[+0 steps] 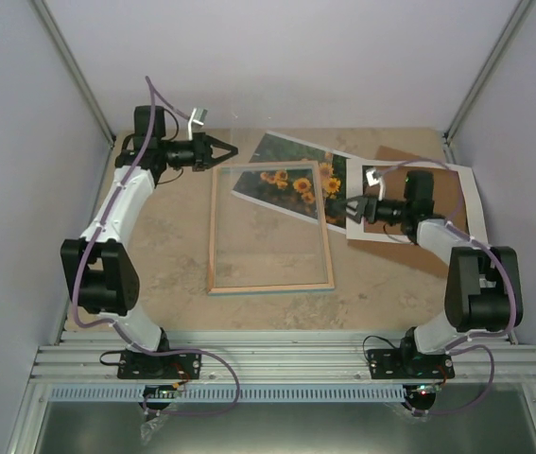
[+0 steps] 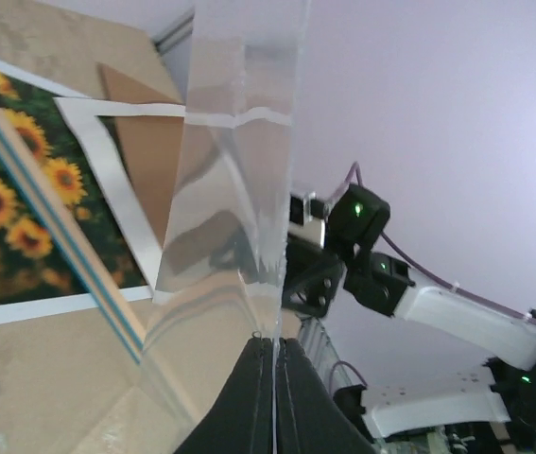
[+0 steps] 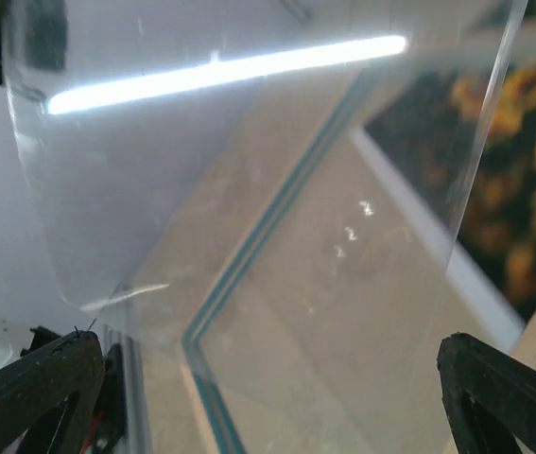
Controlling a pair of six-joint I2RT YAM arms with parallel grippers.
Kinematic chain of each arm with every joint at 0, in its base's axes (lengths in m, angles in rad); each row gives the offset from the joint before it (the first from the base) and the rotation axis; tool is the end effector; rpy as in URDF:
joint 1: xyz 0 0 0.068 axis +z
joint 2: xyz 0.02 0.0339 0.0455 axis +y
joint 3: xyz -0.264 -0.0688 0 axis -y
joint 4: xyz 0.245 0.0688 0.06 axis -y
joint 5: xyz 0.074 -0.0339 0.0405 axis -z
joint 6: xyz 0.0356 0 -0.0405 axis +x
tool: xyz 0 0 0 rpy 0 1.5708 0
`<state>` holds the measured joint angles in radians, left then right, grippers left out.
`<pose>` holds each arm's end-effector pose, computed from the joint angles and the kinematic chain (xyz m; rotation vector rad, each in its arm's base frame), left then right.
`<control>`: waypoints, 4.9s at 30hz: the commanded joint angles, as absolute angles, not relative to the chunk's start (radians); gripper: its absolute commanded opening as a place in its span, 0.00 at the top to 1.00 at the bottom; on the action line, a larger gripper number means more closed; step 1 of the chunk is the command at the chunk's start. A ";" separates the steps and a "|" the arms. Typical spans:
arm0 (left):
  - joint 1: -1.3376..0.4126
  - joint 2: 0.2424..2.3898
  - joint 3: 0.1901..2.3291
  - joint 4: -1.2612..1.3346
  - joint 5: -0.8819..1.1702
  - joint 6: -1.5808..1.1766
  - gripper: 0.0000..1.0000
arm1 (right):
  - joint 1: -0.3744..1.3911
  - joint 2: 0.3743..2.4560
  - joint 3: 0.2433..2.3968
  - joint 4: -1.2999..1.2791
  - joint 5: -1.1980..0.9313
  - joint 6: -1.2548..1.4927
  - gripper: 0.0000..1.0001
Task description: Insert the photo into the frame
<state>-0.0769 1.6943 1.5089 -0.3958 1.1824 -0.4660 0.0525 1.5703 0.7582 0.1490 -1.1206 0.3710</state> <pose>0.3739 -0.0619 0.3413 0.3227 2.0931 -1.5758 0.3004 0.0479 0.1859 -0.2957 2.1333 1.4743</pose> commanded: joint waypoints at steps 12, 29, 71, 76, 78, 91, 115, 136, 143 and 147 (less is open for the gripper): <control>-0.087 1.452 1.284 0.297 1.377 -0.994 1.00 | 0.062 1.527 0.929 0.409 -1.250 0.488 0.02; -0.056 1.543 1.375 -0.609 0.683 -0.256 1.00 | 0.223 1.547 0.910 0.355 -1.090 0.640 0.99; 0.109 1.824 1.288 -0.600 0.405 -0.106 0.53 | 0.322 1.990 1.178 -0.097 -0.876 0.587 0.99; 0.109 1.825 1.291 -0.601 0.406 -0.110 0.53 | 0.321 1.990 1.170 -0.107 -0.876 0.584 0.99; 0.109 1.824 1.289 -0.601 0.405 -0.109 0.53 | 0.321 1.991 1.166 -0.104 -0.876 0.586 1.00; 0.109 1.826 1.291 -0.603 0.402 -0.109 0.53 | 0.321 1.987 1.159 -0.137 -0.856 0.562 0.99; 0.109 1.840 1.296 -0.605 0.399 -0.112 0.53 | 0.318 1.968 1.132 -0.138 -0.821 0.562 0.99; 0.099 1.882 1.222 -0.582 0.574 -0.091 0.60 | 0.343 1.986 1.151 -0.059 -0.845 0.583 0.94; 0.091 1.879 1.218 -0.576 0.570 -0.093 0.60 | 0.361 1.976 1.203 -0.143 -0.786 0.557 0.57; 0.092 1.874 1.216 -0.573 0.565 -0.095 0.60 | 0.377 1.976 1.245 -0.214 -0.736 0.531 0.49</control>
